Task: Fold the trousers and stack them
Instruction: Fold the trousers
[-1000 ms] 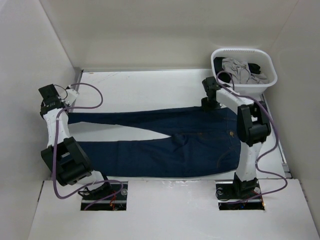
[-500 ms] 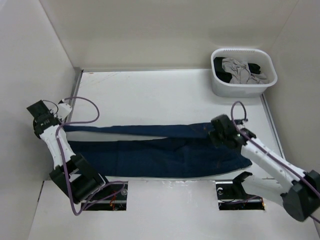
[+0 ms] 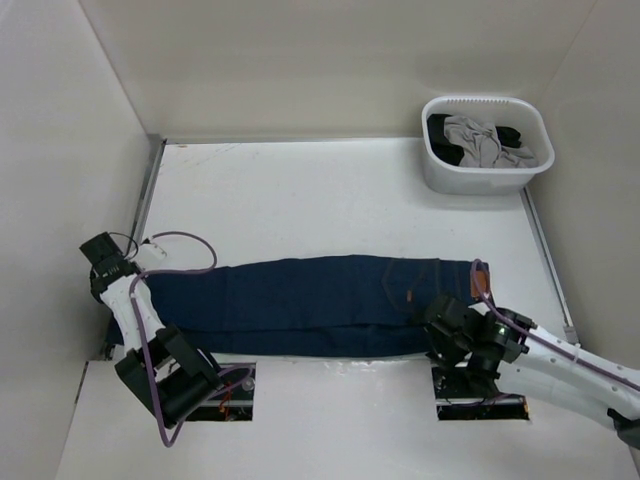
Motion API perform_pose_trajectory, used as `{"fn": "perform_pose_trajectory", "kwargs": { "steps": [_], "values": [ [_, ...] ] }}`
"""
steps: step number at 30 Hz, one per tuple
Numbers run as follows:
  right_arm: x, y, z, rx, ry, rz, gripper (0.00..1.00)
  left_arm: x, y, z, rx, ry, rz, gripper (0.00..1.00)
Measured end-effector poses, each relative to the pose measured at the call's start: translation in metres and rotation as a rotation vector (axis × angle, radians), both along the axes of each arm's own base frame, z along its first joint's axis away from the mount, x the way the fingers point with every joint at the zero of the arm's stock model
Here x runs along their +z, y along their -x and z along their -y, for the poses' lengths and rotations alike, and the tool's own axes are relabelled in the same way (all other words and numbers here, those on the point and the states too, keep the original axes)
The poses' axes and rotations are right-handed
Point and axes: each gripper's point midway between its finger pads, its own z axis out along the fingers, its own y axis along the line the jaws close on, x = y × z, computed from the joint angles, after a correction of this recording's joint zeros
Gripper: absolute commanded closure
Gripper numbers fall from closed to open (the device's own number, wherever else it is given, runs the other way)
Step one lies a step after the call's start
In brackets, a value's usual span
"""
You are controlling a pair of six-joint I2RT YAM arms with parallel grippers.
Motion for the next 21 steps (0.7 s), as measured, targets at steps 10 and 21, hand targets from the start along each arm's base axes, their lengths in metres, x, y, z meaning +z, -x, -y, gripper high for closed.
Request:
{"fn": "perform_pose_trajectory", "kwargs": {
  "steps": [10, 21],
  "values": [
    [-0.027, -0.035, 0.024, -0.241, 0.181, -0.121, 0.0, -0.016, 0.006, 0.008, -0.02, 0.007, -0.053, 0.85],
    [0.072, -0.126, -0.012, 0.093, 0.374, 0.21, 0.0, -0.015, 0.064, 0.009, 0.023, -0.022, -0.383, 0.5]
  ]
}}
